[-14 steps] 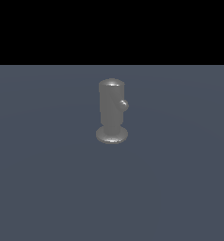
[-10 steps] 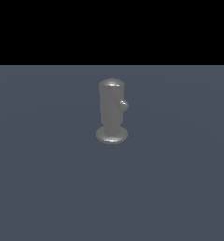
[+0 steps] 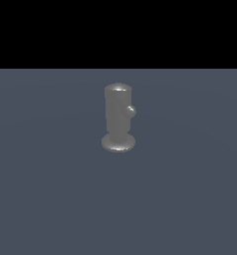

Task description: Turn on the faucet by rotating a designated handle.

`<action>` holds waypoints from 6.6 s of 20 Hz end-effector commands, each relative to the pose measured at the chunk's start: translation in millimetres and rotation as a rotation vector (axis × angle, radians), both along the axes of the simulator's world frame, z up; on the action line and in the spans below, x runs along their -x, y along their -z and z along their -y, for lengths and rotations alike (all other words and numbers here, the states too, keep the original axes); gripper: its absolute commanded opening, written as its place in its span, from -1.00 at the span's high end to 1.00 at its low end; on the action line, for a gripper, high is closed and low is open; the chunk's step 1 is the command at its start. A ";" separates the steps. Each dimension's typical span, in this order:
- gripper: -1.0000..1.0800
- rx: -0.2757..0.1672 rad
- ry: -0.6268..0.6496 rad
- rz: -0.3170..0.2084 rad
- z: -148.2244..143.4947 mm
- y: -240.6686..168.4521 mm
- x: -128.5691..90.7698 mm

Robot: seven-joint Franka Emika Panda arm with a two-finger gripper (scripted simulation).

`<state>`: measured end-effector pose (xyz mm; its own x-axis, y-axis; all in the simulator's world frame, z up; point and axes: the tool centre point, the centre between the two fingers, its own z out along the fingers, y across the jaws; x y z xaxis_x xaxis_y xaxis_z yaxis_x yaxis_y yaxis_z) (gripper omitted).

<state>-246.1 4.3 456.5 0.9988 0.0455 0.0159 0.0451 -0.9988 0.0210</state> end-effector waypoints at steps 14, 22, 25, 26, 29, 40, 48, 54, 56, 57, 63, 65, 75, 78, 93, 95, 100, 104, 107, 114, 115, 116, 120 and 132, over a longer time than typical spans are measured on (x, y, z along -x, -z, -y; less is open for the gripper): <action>1.00 -0.010 -0.022 -0.009 -12.4 121.7 -35.3; 1.00 -0.015 -0.034 -0.013 -19.6 182.6 -54.7; 1.00 -0.017 -0.037 -0.015 -21.8 200.0 -60.7; 1.00 -0.017 -0.038 -0.015 -22.5 205.1 -62.5; 1.00 -0.018 -0.041 -0.016 -24.2 217.9 -67.2; 1.00 -0.020 -0.044 -0.017 -26.7 235.4 -74.6; 1.00 -0.020 -0.044 -0.017 -1.9 235.2 -80.8; 1.00 -0.020 -0.044 -0.017 27.5 235.2 -88.5; 1.00 -0.020 -0.044 -0.017 37.2 235.2 -91.0; 1.00 -0.020 -0.044 -0.017 42.0 235.2 -92.3; 1.00 -0.020 -0.044 -0.017 70.5 235.3 -99.9; 1.00 -0.020 -0.044 -0.017 79.8 235.3 -102.4; 1.00 -0.020 -0.044 -0.017 124.9 235.2 -114.7; 1.00 -0.020 -0.044 -0.017 133.4 235.2 -117.1; 1.00 -0.015 -0.073 0.005 141.5 225.4 -166.2; 1.00 -0.015 -0.072 0.004 145.5 225.9 -171.5; 1.00 -0.016 -0.068 0.001 155.5 227.1 -184.5; 1.00 -0.016 -0.065 -0.001 163.3 228.0 -194.8; 1.00 -0.017 -0.063 -0.003 169.2 228.8 -202.4; 1.00 -0.018 -0.058 -0.007 182.8 230.6 -219.7; 1.00 -0.018 -0.057 -0.008 184.6 230.8 -222.2; 1.00 -0.018 -0.056 -0.008 186.5 231.1 -224.6; 1.00 -0.018 -0.053 -0.010 194.1 232.1 -234.2; 1.00 -0.020 -0.045 -0.017 216.0 235.0 -261.8</action>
